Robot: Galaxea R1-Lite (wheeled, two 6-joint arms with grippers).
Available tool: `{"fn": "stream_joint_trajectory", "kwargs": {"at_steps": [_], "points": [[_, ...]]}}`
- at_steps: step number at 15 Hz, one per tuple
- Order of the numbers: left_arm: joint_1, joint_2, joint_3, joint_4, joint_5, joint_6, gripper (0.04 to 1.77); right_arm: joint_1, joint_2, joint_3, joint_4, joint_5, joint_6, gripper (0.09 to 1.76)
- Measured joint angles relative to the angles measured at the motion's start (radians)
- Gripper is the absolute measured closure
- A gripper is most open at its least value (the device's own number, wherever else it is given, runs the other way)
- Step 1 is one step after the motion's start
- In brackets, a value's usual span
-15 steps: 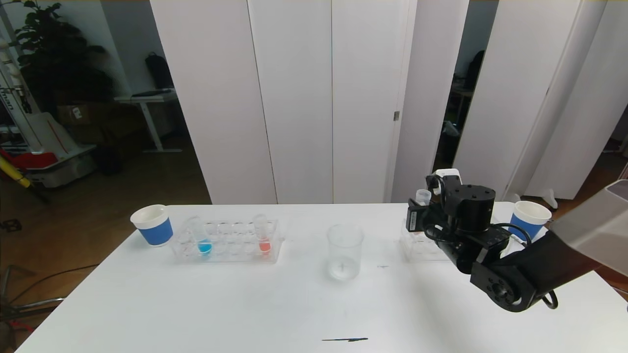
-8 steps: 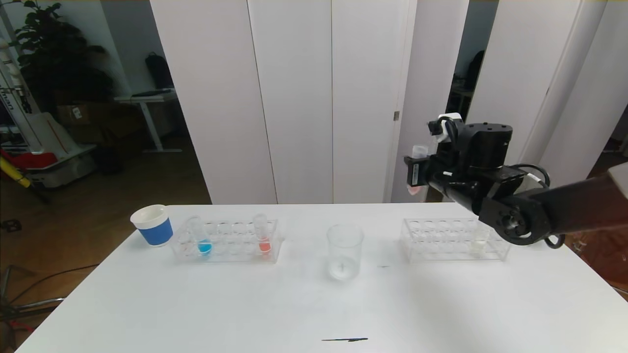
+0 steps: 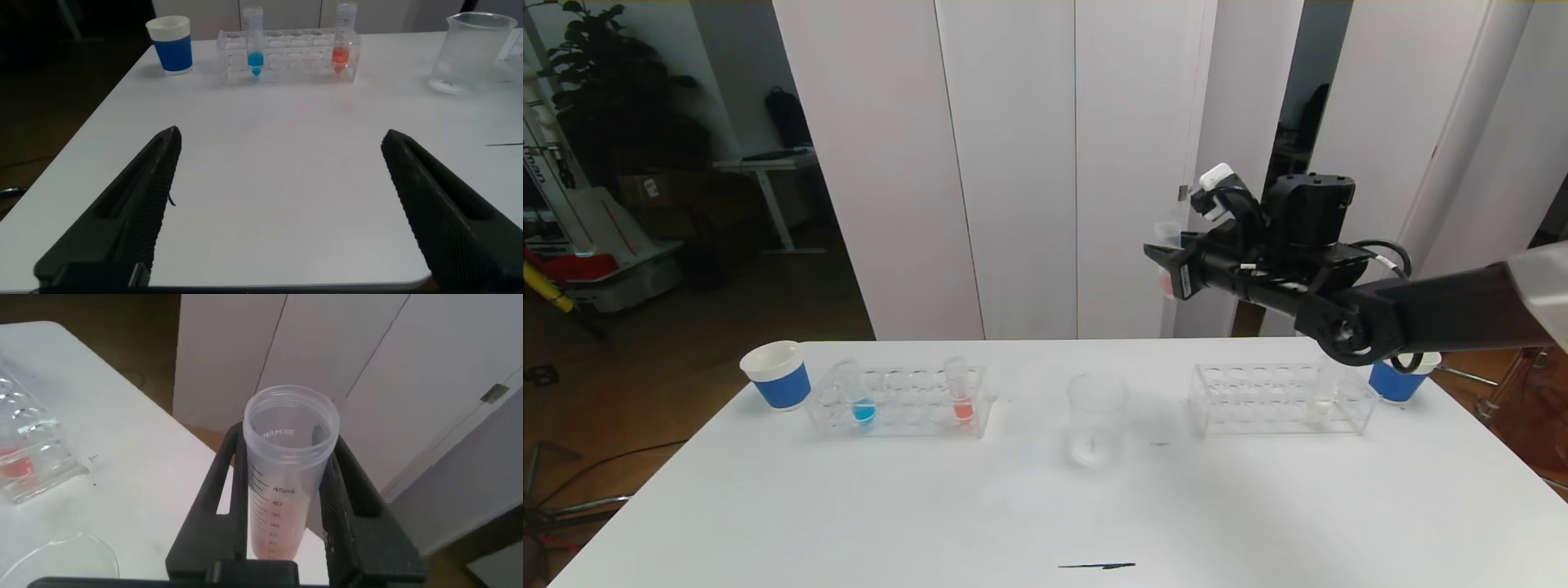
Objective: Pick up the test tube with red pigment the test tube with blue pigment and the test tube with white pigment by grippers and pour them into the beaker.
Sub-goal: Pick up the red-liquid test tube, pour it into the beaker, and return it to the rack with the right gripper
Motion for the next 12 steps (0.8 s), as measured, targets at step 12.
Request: {"fn": "stream_joint_trajectory", "kwargs": {"at_steps": [12], "points": [[0.0,0.0,0.0,0.0,0.0,0.0,0.06,0.027,0.09,0.096,-0.366,0.293,-0.25,1.27]]}}
